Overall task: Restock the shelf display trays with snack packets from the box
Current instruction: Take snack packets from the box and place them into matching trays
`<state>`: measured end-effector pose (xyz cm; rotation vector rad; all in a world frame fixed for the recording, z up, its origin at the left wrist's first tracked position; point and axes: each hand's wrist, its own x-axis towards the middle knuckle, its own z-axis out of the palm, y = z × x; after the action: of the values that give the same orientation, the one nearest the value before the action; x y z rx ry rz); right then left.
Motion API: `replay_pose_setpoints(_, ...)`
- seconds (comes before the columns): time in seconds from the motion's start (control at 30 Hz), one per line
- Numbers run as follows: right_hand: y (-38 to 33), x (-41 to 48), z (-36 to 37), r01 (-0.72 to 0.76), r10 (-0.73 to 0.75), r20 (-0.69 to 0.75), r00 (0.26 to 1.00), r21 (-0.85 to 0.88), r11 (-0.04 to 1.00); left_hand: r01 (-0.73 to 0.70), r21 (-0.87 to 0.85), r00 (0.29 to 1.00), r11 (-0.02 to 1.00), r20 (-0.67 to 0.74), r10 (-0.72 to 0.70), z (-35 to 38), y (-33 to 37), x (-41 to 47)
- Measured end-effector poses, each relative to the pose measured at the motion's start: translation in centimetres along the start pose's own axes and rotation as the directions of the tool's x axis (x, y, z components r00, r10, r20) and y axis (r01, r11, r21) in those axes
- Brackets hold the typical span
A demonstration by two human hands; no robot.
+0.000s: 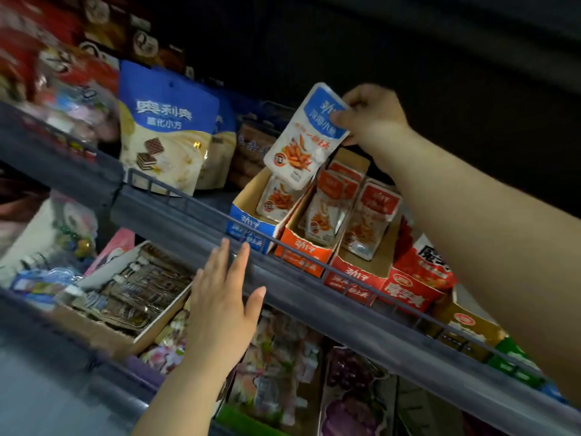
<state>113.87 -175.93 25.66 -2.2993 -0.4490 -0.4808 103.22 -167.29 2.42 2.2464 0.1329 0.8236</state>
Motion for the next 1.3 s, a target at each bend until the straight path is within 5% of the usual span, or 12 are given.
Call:
replay_pose_setpoints(0.43, 3.4, 0.4, 5.3, 0.025, 0.038, 0.268, 0.963, -0.226, 0.974, -0.031, 0.012, 0.999, 0.999, 0.018, 0.031, 0.4, -1.2, 0.1)
replay_pose_setpoints(0.6, 4.4, 1.2, 5.9, 0.085, 0.001, 0.214, 0.977, -0.394, 0.915, -0.077, 0.210, 0.997, 0.975, -0.010, 0.081, 0.9, -1.8, 0.2)
replay_pose_setpoints(0.77, 5.1, 1.9, 6.2, 0.183, -0.059, 0.198, 0.979, -0.702, 0.689, -0.078, 0.274, 0.991, 0.959, -0.081, 0.103, 1.5, -2.1, 0.3)
replay_pose_setpoints(0.97, 6.0, 3.3, 5.3, 0.039, 0.016, 0.119, 0.993, -0.446, 0.894, -0.090, 0.287, 0.990, 0.954, -0.075, 0.116, 1.5, -2.3, 0.5)
replay_pose_setpoints(1.13, 7.5, 2.8, 3.7, -0.064, 0.168, 0.217, 0.962, -0.418, 0.906, -0.092, 0.286, 0.992, 0.954, -0.057, 0.113, 1.3, -2.5, 0.4)
replay_pose_setpoints(1.3, 7.5, 2.8, 3.6, -0.055, 0.165, 0.205, 0.965, -0.456, 0.888, -0.100, 0.305, 0.992, 0.947, -0.049, 0.120, 0.9, -2.2, 0.3)
